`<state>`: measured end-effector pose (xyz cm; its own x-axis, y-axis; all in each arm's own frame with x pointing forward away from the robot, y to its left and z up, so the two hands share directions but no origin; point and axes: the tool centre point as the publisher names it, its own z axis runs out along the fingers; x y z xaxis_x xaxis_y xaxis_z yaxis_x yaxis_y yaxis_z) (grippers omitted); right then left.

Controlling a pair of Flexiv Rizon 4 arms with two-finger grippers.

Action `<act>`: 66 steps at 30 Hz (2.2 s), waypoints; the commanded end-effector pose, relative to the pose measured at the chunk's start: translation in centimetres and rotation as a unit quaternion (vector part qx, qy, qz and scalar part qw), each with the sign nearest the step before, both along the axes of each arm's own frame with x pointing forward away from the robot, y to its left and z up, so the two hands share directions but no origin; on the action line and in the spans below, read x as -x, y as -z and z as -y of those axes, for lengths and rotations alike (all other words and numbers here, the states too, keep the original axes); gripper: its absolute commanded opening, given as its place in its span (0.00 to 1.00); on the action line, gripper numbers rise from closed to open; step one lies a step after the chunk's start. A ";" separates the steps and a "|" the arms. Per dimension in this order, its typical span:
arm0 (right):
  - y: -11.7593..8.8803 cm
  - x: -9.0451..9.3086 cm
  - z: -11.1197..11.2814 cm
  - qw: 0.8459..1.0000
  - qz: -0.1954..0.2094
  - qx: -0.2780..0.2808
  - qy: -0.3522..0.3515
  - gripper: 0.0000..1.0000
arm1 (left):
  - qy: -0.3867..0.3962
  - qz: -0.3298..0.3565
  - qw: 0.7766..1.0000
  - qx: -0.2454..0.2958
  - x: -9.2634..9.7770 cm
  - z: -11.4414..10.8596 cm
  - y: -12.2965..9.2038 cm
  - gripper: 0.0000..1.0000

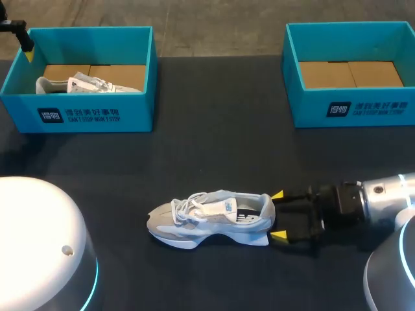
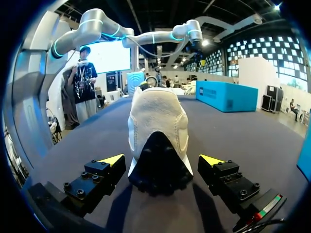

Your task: Take the shoe out of the shoebox, open the shoe tongue, remove and reinsert the insole, then place the shoe into the shoebox

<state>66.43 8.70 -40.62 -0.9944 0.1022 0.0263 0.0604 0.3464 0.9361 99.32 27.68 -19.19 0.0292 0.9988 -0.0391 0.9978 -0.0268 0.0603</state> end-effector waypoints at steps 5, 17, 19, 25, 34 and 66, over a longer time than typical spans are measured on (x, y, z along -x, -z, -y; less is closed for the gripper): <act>0.3 -0.1 -1.1 1.000 0.005 -0.009 -0.003 1.00 | 0.000 0.001 1.000 -0.001 0.1 0.0 0.0 1.00; 0.3 -0.5 -2.1 1.000 0.003 -0.014 -0.008 1.00 | 0.000 0.001 1.000 -0.001 0.1 0.0 0.0 1.00; 0.2 -0.5 -2.3 1.000 0.003 -0.012 -0.011 1.00 | 0.000 0.001 1.000 -0.001 0.1 0.0 0.0 1.00; -0.1 -0.4 -2.7 1.000 -0.001 -0.010 -0.013 1.00 | 0.000 0.001 1.000 -0.001 0.1 0.0 0.0 1.00; 0.2 -0.2 -3.4 1.000 -0.006 -0.016 -0.019 1.00 | 0.000 0.001 1.000 -0.001 0.1 0.0 0.0 1.00; 1.1 -0.2 -5.1 0.999 0.008 -0.029 -0.036 1.00 | 0.000 0.001 1.000 -0.001 0.1 0.0 0.0 1.00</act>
<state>66.65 13.67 -41.49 -0.9995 0.0269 0.0171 0.0243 0.2967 0.9546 99.32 27.68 -19.19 0.0292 0.9988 -0.0391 0.9978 -0.0268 0.0603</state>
